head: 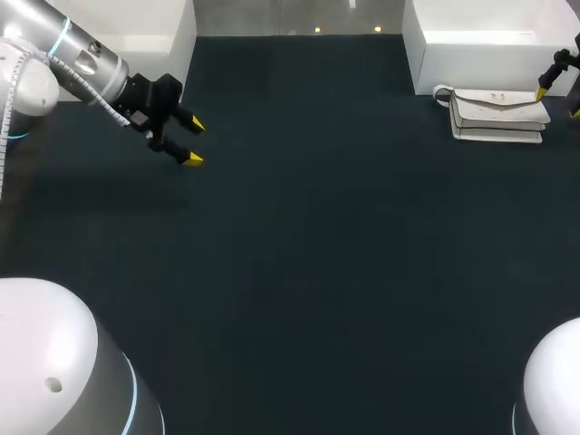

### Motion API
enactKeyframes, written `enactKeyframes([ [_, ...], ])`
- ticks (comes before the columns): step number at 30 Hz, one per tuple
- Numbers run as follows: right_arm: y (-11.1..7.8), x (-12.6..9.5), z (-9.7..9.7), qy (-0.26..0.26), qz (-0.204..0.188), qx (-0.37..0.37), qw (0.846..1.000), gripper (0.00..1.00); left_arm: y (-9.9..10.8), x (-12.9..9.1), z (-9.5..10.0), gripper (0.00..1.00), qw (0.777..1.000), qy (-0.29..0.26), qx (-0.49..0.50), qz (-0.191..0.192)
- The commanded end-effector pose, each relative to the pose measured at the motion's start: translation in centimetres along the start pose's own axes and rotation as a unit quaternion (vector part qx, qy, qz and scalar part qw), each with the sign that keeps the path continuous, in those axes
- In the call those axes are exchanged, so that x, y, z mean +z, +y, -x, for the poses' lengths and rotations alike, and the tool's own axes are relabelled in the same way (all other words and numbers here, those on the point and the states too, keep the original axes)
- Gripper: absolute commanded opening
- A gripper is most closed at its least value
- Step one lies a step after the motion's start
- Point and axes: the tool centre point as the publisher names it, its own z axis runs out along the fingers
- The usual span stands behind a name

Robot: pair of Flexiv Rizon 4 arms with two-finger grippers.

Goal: Pick up the bag, open it, inspect its contents, close it, and place it on the opposite side

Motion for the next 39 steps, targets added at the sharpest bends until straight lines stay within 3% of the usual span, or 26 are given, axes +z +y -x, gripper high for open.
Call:
enactKeyframes([
  [1, 1.0, 0.0, 0.5, 0.005, -0.06, 0.001, 0.998, 1.0, 0.1, 0.5, 0.6, 1.0, 1.0, 0.006, 0.002, -0.002],
  [22, 2.5, 0.6, 1.6, 0.019, -0.059, 0.008, 0.998, 1.0, -0.2, 2.2, 2.1, 1.0, 1.0, 0.002, -0.007, -0.018],
  [39, 4.5, 2.7, 3.1, 0.125, -0.06, 0.016, 0.99, 1.0, -0.2, 2.2, 2.1, 1.0, 1.0, 0.002, -0.007, -0.018],
])
